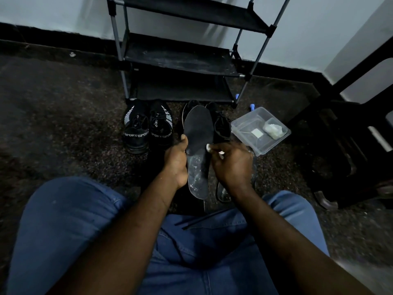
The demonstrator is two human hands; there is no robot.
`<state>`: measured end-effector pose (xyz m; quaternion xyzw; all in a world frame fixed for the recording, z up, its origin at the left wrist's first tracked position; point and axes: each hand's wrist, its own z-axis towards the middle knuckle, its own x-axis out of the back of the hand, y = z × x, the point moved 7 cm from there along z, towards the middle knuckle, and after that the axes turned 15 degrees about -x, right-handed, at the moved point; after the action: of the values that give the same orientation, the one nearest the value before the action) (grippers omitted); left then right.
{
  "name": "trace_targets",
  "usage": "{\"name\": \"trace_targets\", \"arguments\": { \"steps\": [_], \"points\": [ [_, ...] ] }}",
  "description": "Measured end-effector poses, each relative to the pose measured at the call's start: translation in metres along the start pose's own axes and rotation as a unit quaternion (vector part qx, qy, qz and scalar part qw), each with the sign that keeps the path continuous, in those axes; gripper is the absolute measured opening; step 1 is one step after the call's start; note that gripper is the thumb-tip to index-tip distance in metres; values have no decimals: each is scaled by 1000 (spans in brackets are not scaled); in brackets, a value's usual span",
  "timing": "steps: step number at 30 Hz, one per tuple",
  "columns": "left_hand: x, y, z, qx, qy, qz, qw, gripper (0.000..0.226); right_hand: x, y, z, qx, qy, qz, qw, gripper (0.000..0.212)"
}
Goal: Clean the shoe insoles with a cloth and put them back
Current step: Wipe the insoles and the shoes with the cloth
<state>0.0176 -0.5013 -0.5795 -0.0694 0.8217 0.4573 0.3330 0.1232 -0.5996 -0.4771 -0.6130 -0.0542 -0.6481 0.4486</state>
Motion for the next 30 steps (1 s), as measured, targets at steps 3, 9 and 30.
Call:
{"name": "trace_targets", "arguments": {
  "steps": [3, 9, 30],
  "points": [
    [5, 0, 1, -3, 20, 5, 1000, 62, -10, -16, -13, 98, -34, -69, 992, 17],
    [5, 0, -1, -3, 18, 28, 999, 59, -4, -11, 1, 49, -12, -29, 998, 17],
    [-11, -3, -8, 21, -64, -9, 998, 44, -6, -15, 3, 47, -57, 21, 997, 15]
  ]
}}
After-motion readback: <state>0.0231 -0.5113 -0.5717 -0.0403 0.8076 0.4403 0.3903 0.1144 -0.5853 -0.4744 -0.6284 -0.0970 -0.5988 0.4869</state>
